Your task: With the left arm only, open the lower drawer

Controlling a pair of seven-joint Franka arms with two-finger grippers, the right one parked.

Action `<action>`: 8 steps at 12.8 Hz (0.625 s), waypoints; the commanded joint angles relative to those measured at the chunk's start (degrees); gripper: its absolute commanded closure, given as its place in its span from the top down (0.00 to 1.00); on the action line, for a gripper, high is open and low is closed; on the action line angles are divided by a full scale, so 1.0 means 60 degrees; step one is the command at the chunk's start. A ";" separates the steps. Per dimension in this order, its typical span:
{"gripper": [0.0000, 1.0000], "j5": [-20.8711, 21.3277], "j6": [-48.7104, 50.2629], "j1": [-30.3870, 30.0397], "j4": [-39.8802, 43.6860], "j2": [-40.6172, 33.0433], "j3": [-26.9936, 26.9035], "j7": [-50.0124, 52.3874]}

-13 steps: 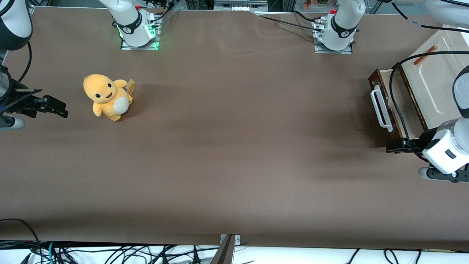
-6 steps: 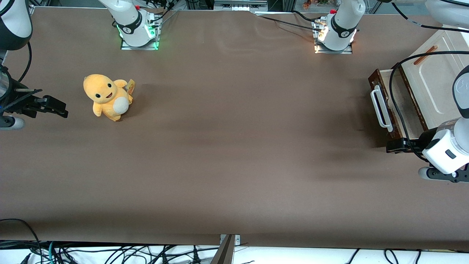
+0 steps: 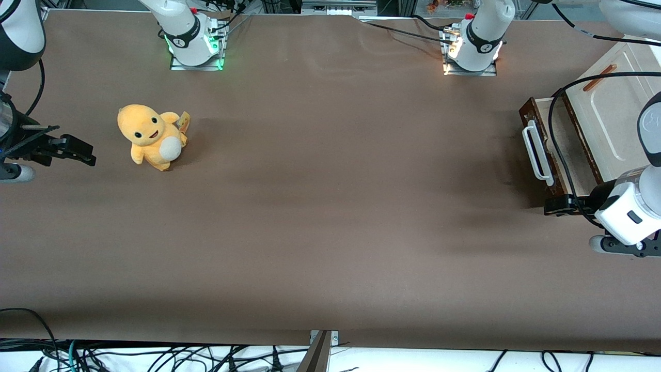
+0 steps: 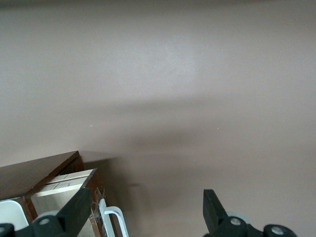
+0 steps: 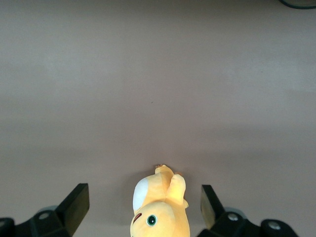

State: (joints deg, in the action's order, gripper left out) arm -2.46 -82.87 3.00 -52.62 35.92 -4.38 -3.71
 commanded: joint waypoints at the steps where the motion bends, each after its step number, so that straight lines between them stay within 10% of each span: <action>1: 1.00 0.0044 0.0100 -0.0002 -0.0136 -0.0186 -0.0003 0.0003; 8: 1.00 0.0074 0.0465 -0.0046 -0.0209 -0.0186 -0.0017 -0.0026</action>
State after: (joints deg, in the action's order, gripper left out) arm -2.46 -81.21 2.89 -52.66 35.92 -4.47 -3.67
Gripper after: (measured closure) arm 0.000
